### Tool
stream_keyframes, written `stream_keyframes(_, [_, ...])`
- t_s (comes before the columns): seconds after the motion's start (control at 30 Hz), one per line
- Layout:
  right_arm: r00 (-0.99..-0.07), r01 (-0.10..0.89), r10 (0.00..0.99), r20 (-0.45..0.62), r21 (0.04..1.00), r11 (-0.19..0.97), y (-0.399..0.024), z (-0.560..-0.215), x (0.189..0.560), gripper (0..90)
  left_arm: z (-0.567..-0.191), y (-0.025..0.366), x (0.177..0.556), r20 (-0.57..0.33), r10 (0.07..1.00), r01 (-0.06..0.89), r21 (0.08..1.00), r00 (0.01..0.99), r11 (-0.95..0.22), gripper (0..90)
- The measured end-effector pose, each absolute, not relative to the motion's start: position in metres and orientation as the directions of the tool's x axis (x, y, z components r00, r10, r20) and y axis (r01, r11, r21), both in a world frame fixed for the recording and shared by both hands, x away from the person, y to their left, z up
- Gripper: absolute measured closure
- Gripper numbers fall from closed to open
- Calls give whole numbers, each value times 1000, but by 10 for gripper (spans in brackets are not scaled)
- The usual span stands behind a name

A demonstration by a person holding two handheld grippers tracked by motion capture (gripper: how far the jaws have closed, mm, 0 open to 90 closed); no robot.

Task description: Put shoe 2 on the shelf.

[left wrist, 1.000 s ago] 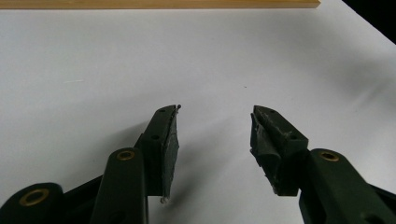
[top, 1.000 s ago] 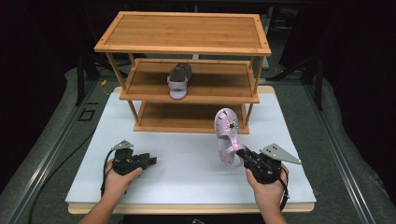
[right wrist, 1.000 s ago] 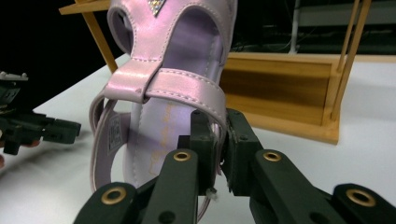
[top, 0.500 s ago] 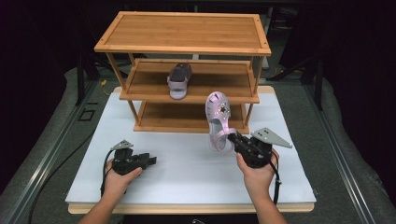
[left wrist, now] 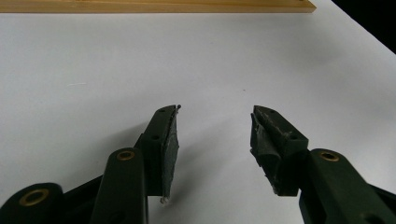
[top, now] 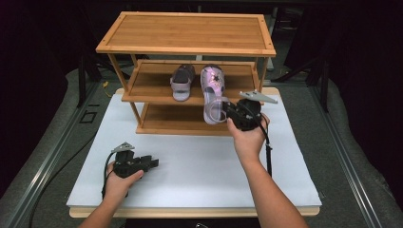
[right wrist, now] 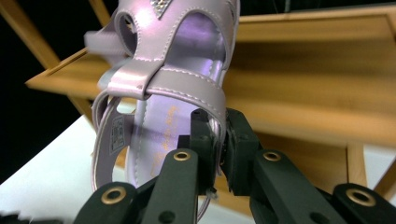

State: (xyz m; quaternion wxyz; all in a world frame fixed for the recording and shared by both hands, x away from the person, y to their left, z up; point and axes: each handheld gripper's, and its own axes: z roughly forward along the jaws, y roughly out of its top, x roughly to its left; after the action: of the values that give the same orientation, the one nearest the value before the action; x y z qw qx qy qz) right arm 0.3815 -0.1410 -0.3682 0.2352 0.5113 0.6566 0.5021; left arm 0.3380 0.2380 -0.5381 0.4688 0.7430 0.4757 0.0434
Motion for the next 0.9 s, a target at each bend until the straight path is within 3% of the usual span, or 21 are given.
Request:
stream_keyframes(0.23, [-306, 473, 938, 164, 881, 1, -117, -349, 420, 832, -538, 245, 340, -390, 746, 669, 737, 539, -97, 512])
stream_keyframes(0.73, [-189, 547, 968, 168, 836, -38, -94, -336, 463, 830, -539, 247, 341, -402, 745, 674, 734, 532, -85, 512])
stream_keyframes(0.77, [-180, 542, 978, 105, 840, 10, -89, -336, 467, 830, -538, 247, 341, -404, 744, 674, 734, 532, -83, 512])
stream_keyframes(0.9, [-161, 558, 982, 96, 830, 10, -86, -339, 472, 829, -539, 248, 342, -406, 744, 675, 733, 531, -82, 511])
